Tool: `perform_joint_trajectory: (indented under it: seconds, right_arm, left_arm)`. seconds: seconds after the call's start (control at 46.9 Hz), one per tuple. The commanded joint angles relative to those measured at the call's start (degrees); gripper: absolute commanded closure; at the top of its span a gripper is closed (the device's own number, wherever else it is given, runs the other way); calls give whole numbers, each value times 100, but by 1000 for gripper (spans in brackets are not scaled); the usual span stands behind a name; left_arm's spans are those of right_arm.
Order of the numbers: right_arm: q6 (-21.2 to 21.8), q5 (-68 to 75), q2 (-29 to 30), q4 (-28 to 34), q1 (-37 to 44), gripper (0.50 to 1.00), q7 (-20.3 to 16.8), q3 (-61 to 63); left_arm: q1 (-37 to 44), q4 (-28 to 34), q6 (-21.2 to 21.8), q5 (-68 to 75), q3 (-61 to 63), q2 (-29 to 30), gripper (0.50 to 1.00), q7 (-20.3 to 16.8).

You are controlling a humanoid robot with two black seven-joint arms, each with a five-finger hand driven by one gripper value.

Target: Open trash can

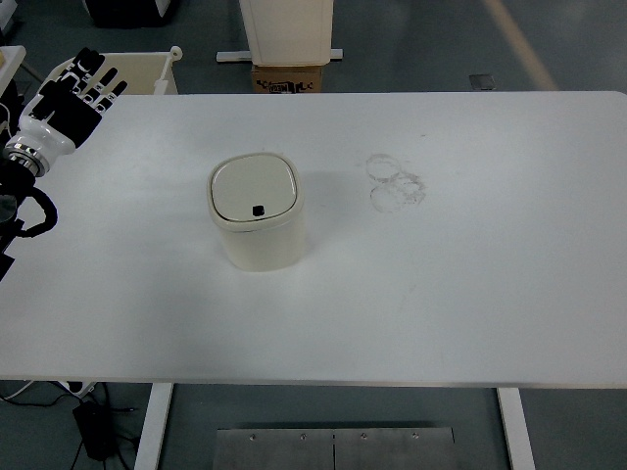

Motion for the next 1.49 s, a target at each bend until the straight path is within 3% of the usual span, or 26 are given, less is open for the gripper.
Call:
perform_joint_trajectory:
  seconds: [0.0, 0.896, 1.152, 1.473]
  right_arm:
    - [-1, 0, 0, 1, 0, 507, 0, 1]
    - [-1, 0, 0, 1, 0, 507, 0, 1]
    - [-1, 0, 0, 1, 0, 507, 0, 1]
    - [-1, 0, 0, 1, 0, 507, 0, 1]
  left_arm:
    - [51, 2, -8, 5, 1, -7, 500, -9]
    - [16, -191, 71, -13, 1, 37, 500, 9]
    - [24, -832, 281, -4, 10, 265, 500, 44]
    - [77, -1800, 405, 22, 115, 960, 500, 53]
